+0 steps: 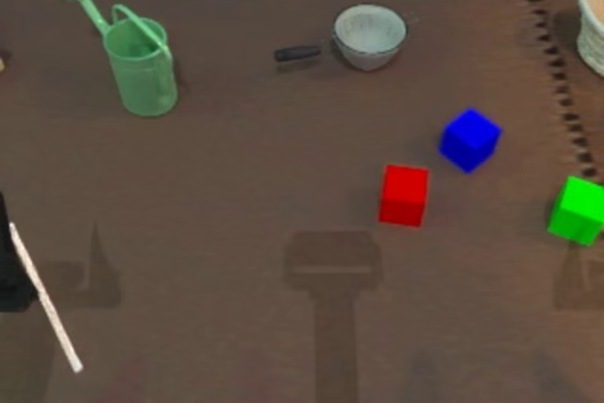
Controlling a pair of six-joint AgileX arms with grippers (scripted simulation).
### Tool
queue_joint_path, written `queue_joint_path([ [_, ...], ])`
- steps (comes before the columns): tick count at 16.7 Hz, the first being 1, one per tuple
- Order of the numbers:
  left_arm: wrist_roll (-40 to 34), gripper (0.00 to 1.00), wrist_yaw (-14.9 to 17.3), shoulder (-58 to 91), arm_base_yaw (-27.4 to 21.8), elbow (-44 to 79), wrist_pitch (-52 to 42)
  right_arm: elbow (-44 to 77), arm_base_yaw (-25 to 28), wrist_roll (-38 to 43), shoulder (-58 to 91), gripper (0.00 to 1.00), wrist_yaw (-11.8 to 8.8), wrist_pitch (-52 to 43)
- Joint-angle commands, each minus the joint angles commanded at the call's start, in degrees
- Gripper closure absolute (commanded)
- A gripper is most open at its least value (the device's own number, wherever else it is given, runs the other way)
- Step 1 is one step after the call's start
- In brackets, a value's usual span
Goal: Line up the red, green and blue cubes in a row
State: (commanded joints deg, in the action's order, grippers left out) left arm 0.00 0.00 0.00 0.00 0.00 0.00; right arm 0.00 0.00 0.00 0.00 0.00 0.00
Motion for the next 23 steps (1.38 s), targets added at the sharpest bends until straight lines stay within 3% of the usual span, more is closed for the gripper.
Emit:
queue_joint_path([
  [5,0.0,0.00,0.0,0.0,0.0,0.0,0.0,3.5,1.2,1.4,3.5,0.00,-0.1,-2.5],
  [9,0.0,0.00,0.0,0.0,0.0,0.0,0.0,16.3,4.6,6.3,16.6,0.00,-0.1,-10.7],
  [23,0.0,0.00,0.0,0.0,0.0,0.0,0.0,86.4,23.1,31.5,102.0,0.00,0.0,-57.2],
])
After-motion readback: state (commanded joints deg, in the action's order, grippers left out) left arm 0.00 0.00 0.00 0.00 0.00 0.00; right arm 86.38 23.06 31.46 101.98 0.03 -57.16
